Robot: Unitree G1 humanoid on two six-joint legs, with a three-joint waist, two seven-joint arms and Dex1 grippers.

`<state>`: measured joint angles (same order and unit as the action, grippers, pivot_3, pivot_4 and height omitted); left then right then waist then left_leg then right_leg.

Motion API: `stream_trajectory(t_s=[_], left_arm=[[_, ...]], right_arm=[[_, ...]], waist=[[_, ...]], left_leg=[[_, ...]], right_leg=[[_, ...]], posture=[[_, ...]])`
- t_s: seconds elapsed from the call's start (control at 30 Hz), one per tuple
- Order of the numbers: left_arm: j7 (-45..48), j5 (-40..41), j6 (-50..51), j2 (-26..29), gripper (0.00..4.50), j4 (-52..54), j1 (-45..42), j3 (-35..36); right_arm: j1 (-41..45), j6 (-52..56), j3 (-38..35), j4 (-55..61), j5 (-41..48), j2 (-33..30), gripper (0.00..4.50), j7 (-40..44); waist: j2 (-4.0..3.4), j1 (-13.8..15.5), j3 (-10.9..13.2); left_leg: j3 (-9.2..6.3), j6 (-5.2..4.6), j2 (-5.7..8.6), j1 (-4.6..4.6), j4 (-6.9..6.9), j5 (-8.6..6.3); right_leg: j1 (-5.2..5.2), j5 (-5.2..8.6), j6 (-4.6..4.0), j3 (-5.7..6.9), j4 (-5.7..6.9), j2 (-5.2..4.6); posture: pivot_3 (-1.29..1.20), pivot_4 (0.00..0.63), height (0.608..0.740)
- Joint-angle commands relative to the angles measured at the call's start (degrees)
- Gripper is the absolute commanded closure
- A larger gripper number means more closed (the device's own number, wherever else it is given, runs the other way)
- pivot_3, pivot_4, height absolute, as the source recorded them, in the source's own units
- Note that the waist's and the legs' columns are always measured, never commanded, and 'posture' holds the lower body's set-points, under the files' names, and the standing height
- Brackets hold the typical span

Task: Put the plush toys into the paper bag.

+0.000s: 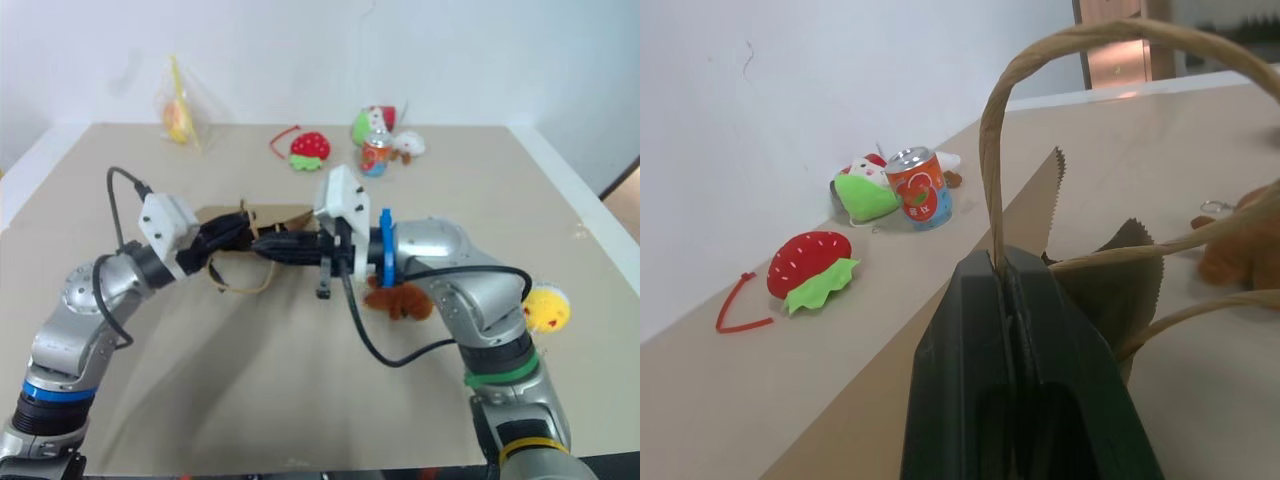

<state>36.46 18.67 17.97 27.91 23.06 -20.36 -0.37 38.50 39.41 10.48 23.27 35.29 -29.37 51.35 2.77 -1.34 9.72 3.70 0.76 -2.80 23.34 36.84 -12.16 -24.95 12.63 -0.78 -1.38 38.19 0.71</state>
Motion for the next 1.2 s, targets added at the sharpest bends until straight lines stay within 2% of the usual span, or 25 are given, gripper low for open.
stream_trajectory(t_s=[0.03,0.5,0.87,1.2], left_arm=[[-0.7,0.97,0.34,-0.11,4.5,2.35,-0.8,1.16],[-3.01,3.1,2.25,-0.88,4.5,4.26,-2.14,1.94],[-4.69,3.36,2.99,-1.71,4.5,4.28,-5.14,2.39],[-5.81,-0.14,-0.07,-2.02,4.5,3.19,-5.76,1.05]], right_arm=[[0.84,-2.41,0.21,-0.34,-1.77,1.08,4.45,-0.45],[3.42,-8.33,4.83,-9.9,-12.75,8.74,4.45,-4.85],[2.59,-6.5,7.08,-11.12,-17.36,10.18,4.45,-6.78],[-2.53,-3.36,9.99,-7.06,-19.71,9.36,4.45,-8.15]], waist=[[0.0,0.0,0.0],[0.0,0.01,0.0],[0.0,0.0,0.0],[0.0,0.0,0.0]], left_leg=[[0.01,0.0,0.0,0.0,0.0,0.0],[0.01,0.0,-0.03,0.02,-0.01,0.0],[0.0,0.0,-0.02,0.02,-0.01,0.0],[0.02,0.0,0.0,0.03,-0.05,0.0]], right_leg=[[-0.01,0.0,0.0,-0.01,0.0,0.0],[-0.03,0.0,-0.02,0.0,0.0,0.01],[-0.04,-0.01,-0.02,0.01,0.0,0.02],[-0.06,0.0,-0.01,-0.02,-0.01,0.01]], posture=[[0.0,0.15,0.74],[0.0,0.15,0.74],[0.0,0.15,0.74],[0.0,0.15,0.74]])
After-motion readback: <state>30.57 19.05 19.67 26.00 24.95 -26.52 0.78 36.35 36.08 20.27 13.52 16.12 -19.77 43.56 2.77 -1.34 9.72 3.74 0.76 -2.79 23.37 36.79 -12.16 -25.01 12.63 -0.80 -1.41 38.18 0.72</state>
